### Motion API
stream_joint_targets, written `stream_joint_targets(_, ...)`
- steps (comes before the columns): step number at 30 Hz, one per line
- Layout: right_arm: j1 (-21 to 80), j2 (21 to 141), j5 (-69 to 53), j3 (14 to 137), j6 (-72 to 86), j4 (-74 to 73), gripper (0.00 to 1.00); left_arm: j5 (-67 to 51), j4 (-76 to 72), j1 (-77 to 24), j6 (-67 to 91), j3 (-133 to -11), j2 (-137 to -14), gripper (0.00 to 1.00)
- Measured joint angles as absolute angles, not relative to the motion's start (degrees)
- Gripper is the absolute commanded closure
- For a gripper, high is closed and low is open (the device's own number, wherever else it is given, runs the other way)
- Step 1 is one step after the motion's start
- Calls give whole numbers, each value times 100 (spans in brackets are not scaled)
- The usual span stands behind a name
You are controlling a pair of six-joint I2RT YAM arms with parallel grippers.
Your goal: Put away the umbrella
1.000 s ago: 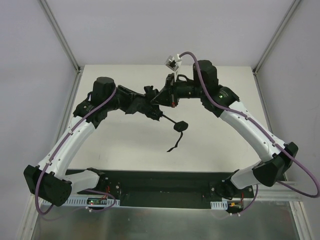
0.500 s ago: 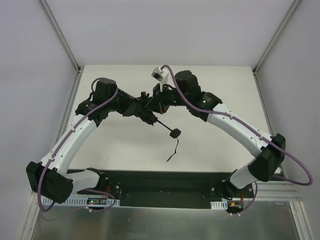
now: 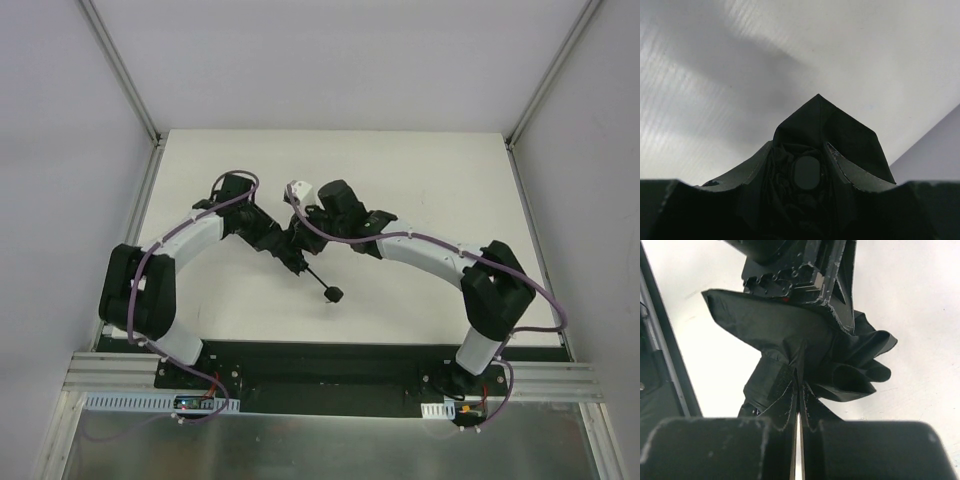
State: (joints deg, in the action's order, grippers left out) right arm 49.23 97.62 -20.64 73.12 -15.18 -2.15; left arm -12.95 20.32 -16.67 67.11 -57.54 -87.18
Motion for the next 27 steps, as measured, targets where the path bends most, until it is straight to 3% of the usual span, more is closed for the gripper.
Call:
stream_joint_targets(12, 5282, 10114, -1424, 7601, -2989, -972, 98, -2043, 2152, -1590, 6195, -6121, -9813, 100)
stream_joint_targets(27, 5627, 10276, -683, 8908, -4703, -2709, 94, -2679, 4064, -1573, 5907, -7673, -10604, 100)
